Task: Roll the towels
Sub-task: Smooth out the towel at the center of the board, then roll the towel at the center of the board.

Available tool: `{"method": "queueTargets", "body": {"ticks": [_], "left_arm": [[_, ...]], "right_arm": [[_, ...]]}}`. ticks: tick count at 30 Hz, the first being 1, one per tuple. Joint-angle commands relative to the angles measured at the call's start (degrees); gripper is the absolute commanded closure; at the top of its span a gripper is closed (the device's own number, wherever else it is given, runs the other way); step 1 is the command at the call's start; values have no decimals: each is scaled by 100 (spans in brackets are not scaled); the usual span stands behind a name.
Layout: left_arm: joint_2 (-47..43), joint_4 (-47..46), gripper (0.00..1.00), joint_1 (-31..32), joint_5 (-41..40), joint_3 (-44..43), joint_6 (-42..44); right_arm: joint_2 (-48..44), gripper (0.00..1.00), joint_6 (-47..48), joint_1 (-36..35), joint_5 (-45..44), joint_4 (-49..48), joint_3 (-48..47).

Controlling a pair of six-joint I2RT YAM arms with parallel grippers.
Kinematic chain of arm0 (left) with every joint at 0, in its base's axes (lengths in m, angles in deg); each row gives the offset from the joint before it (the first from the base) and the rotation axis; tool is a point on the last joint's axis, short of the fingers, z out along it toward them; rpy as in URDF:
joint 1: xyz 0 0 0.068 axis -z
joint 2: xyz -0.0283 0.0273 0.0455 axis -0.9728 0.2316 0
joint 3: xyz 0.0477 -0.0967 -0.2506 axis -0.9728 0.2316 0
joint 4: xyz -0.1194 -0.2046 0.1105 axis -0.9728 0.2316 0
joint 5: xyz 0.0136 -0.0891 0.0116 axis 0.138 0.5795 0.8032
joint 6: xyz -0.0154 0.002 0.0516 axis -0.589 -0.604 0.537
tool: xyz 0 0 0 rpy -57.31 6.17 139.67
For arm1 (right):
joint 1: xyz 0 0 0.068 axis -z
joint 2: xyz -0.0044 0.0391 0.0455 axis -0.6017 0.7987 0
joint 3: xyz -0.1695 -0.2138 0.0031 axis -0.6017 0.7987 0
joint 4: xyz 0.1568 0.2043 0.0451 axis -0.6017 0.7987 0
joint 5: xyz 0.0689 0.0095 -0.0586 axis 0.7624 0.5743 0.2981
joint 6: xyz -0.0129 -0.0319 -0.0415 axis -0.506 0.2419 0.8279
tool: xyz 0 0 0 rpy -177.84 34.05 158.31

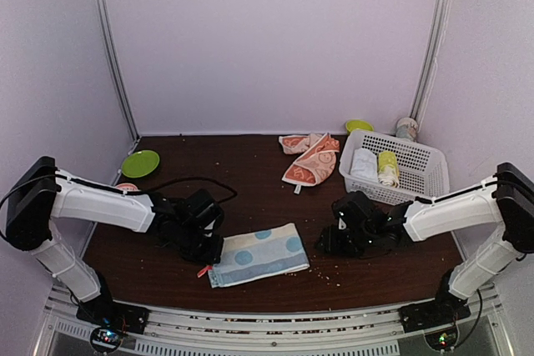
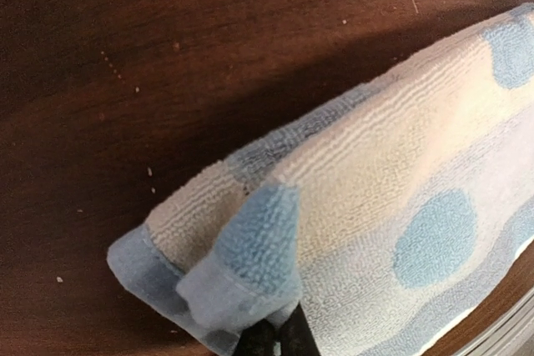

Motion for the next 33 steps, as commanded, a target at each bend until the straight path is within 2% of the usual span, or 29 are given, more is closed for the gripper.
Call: {"method": "queueTargets", "body": {"ticks": [1, 6, 10, 14, 18, 21, 23, 25, 29, 33], "left_arm": [[113, -126, 100, -47, -144, 155, 9], [131, -144, 100, -71, -231, 245, 39], [147, -147, 100, -78, -284, 305, 60], [137, -117, 100, -96, -359, 345, 85], [69, 39, 99, -100, -429, 271, 183], [-156, 313, 72, -100, -485, 131, 323], [-383, 556, 54, -100, -505, -20, 441], [-627, 830, 46, -100, -518, -221, 576], [-978, 1050, 42, -92, -380, -628, 833], [-796, 618, 47, -91, 42, -1012, 1032]], "right_arm": [[303, 51, -182, -59, 346, -459, -254], [688, 52, -359, -90, 681, -816, -392], [1023, 58, -453, -86, 860, -992, -469], [1247, 68, -505, -118, 953, -1038, -537], [1292, 88, -499, -147, 844, -955, -534], [1165, 100, -425, -147, 591, -760, -532], [1032, 100, -361, -139, 382, -565, -530], [898, 100, -290, -139, 202, -390, -528], [713, 100, -183, -138, 7, -152, -478], [607, 100, -159, -138, -72, -98, -391]]}}
